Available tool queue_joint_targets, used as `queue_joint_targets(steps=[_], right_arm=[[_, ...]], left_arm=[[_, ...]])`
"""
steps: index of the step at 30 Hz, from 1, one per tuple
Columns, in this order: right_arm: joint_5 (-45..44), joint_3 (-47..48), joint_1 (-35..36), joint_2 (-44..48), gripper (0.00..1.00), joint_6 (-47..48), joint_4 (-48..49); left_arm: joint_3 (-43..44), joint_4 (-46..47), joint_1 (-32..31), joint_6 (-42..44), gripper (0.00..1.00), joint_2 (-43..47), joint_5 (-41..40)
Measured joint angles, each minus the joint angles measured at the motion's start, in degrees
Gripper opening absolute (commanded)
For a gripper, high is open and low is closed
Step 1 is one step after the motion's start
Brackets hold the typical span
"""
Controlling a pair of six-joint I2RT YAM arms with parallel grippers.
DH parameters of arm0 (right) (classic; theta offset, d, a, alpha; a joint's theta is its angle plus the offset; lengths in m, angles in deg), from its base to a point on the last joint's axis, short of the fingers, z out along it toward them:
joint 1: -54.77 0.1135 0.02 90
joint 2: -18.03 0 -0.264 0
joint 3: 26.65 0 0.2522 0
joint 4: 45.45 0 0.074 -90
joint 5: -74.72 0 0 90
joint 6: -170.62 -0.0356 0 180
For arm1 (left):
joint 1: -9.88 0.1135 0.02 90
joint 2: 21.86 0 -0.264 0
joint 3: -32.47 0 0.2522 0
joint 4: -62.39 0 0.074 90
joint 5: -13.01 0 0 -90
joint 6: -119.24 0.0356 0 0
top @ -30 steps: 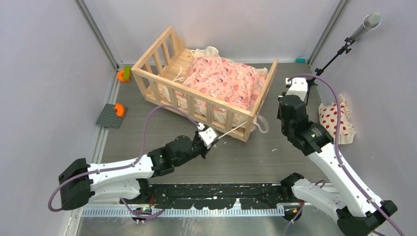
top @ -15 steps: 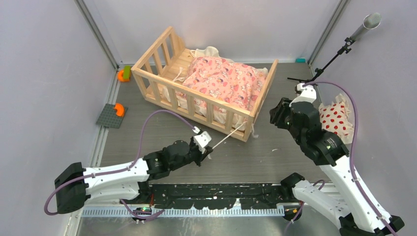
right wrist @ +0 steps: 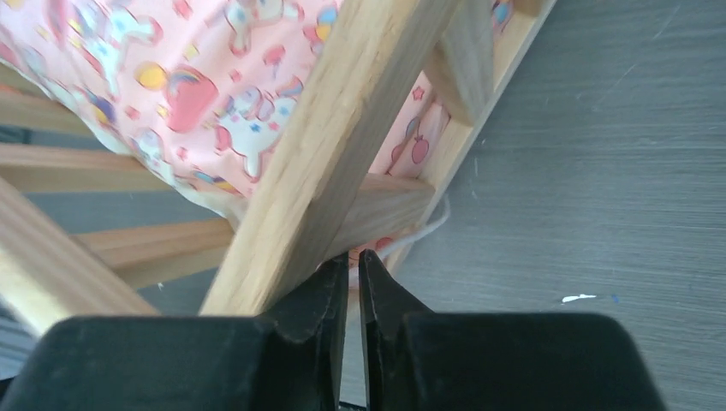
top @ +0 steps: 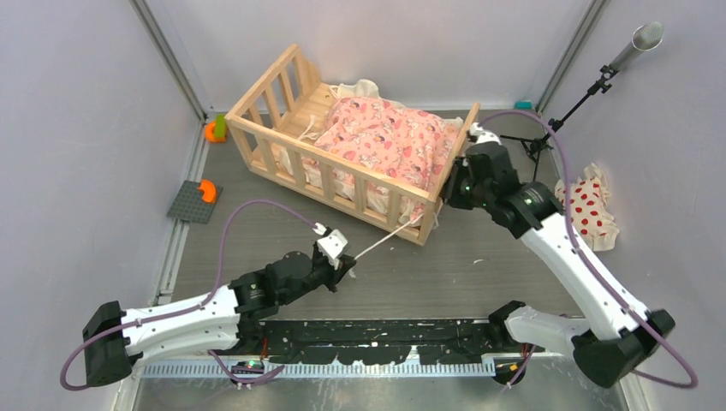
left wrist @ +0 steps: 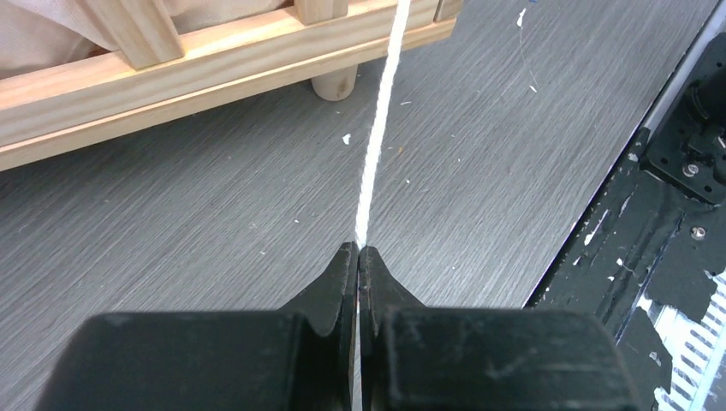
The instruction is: Set up the pet bed
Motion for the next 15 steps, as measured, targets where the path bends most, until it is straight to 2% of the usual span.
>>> queue_joint_targets(steps=[6, 9, 12, 15], right_arm=[[0.8, 2.1, 8.3, -8.0, 0.19, 0.9, -1.7], [1.3, 3.1, 12.7, -9.2, 0.26, 1.4, -1.6], [0.0, 0.1, 13.9, -6.4, 0.33, 1.7, 0.7], [-4.2, -8.7, 13.0, 2.5, 0.49, 2.6, 4.7]], left_arm=[[-0.9, -3.2, 0.0, -1.6, 0.0, 4.1, -2.6], [-1.4, -4.8, 0.0, -2.5, 0.0, 5.9, -3.8], [-1.6, -6.1, 0.0, -2.9, 0.0, 7.1, -5.2], [-1.6, -7.0, 0.0, -3.7, 0.0, 7.7, -6.1]])
